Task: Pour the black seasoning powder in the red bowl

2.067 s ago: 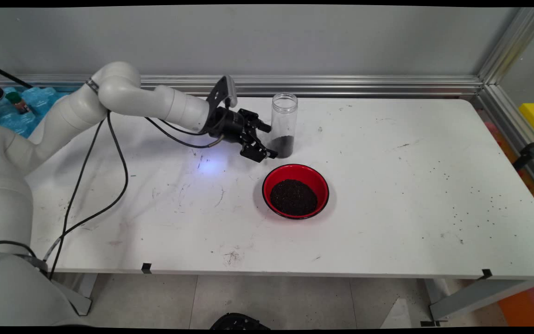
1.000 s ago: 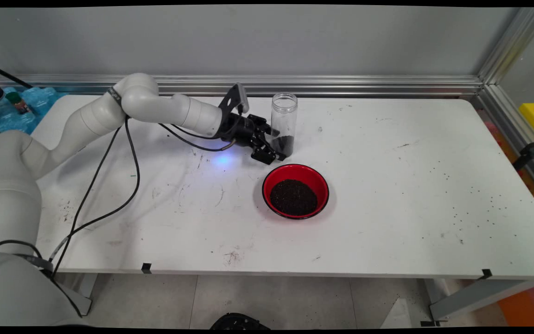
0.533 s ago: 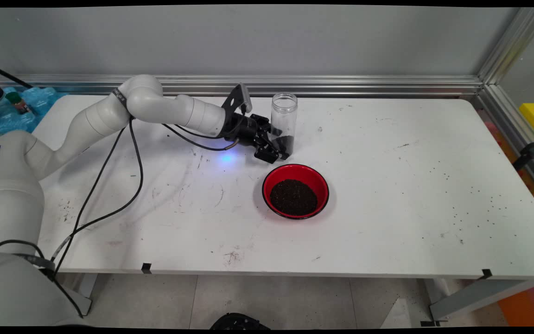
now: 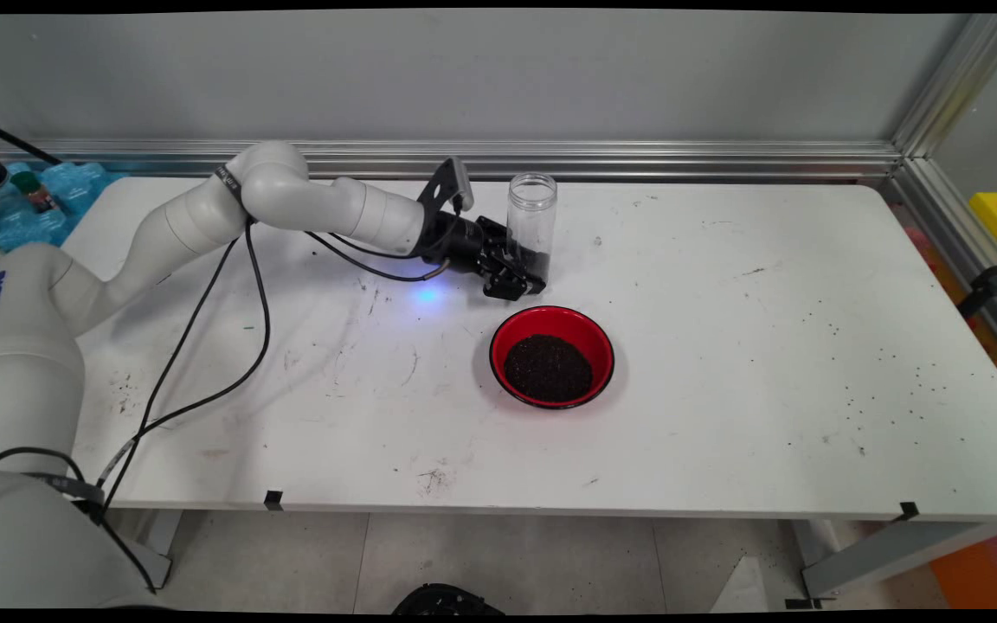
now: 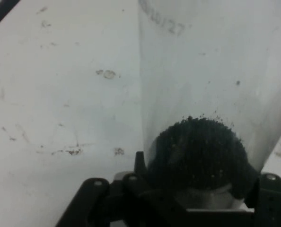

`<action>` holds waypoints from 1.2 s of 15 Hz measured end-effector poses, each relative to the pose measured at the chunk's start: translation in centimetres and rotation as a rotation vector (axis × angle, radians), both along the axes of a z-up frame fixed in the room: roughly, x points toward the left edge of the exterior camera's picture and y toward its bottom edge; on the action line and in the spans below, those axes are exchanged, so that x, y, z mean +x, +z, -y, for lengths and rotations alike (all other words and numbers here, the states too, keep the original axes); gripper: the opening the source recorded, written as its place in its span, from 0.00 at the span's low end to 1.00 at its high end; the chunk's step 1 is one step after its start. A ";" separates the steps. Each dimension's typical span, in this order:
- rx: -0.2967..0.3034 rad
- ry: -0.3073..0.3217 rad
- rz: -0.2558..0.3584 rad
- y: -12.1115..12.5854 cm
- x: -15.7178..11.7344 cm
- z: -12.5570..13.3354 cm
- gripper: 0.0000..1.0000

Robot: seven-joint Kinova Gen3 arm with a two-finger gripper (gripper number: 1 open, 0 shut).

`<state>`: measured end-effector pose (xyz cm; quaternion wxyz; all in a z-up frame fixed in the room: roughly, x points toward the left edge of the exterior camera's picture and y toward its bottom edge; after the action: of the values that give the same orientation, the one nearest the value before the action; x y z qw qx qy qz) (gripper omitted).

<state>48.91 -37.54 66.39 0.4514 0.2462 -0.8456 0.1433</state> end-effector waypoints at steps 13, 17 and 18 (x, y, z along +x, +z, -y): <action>0.010 -0.003 0.014 3.3 1.7 -1.0 0.00; -0.003 -0.015 0.038 5.9 2.6 -1.8 0.00; -0.008 -0.020 0.045 6.7 2.7 -2.0 0.00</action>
<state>51.65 -35.53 73.06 0.4347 0.2325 -0.8574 0.1476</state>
